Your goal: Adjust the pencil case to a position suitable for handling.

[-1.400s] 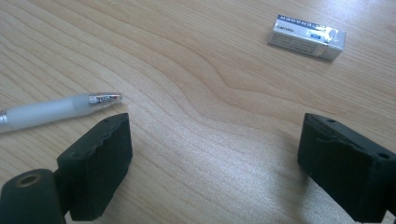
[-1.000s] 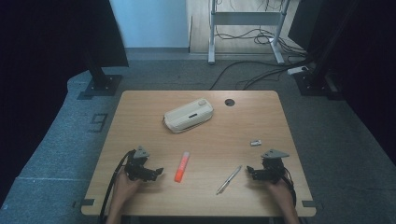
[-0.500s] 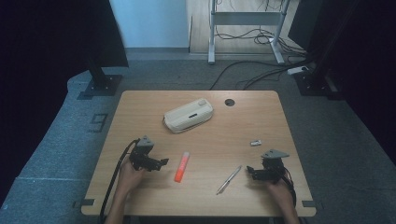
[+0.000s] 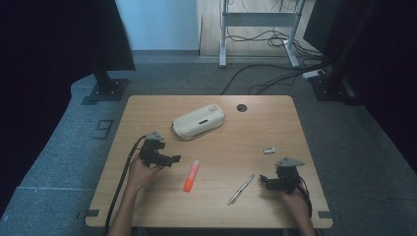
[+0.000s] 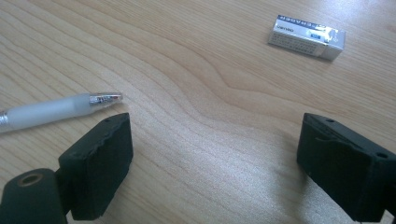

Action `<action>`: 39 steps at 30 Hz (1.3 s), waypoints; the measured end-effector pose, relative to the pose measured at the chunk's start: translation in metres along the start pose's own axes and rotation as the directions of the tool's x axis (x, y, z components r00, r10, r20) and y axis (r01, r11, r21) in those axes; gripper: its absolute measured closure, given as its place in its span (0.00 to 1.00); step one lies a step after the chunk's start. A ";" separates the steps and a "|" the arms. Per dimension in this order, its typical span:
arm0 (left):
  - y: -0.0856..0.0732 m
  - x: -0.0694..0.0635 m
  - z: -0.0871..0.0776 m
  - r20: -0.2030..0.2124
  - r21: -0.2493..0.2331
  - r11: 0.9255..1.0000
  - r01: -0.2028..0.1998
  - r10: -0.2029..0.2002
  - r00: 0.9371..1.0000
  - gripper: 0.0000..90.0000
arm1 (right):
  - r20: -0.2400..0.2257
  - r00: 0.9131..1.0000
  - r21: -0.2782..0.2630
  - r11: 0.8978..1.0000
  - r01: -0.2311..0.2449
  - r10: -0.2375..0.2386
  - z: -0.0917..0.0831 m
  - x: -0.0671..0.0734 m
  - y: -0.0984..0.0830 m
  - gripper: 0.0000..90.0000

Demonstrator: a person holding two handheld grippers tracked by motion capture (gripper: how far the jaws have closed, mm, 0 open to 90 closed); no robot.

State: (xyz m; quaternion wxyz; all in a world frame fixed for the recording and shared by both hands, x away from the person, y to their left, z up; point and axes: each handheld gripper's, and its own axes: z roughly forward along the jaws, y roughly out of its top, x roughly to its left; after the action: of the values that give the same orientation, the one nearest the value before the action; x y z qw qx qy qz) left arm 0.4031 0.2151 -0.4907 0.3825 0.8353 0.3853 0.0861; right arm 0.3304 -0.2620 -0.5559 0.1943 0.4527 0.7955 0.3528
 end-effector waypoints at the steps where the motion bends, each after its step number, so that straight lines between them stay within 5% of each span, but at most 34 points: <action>1: 0.002 -0.001 -0.001 -0.009 -0.012 1.000 -0.002 0.002 1.000 0.09 | 0.000 1.000 0.000 1.000 0.000 0.000 0.000 0.000 0.000 0.11; 11: 0.031 0.004 0.009 0.025 0.033 0.999 -0.009 0.008 1.000 0.12 | 0.000 1.000 0.000 1.000 0.000 0.000 0.000 0.000 0.000 0.11; 16: 0.043 0.001 0.016 -0.001 0.064 0.997 -0.038 0.038 0.999 0.16 | -0.001 1.000 0.000 1.000 0.000 0.000 0.000 0.000 0.000 0.11; 24: 0.057 0.006 0.023 0.017 0.046 0.998 -0.043 0.043 0.999 0.23 | -0.001 1.000 0.000 1.000 -0.001 0.001 0.000 0.000 0.000 0.11; 33: 0.076 0.011 0.043 0.035 0.103 0.992 -0.075 0.072 0.997 0.26 | -0.003 1.000 0.000 1.000 -0.001 0.001 0.000 0.000 0.000 0.11; 39: 0.088 0.015 0.056 -0.002 0.120 0.987 -0.103 0.104 0.995 0.28 | -0.003 1.000 -0.001 1.000 0.000 0.000 0.000 0.000 0.000 0.11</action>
State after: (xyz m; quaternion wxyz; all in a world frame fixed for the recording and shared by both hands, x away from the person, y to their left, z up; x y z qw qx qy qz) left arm 0.4885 0.1573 -0.4696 0.3250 0.8753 0.3476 0.0861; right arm 0.3306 -0.2622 -0.5559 0.1934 0.4519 0.7957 0.3538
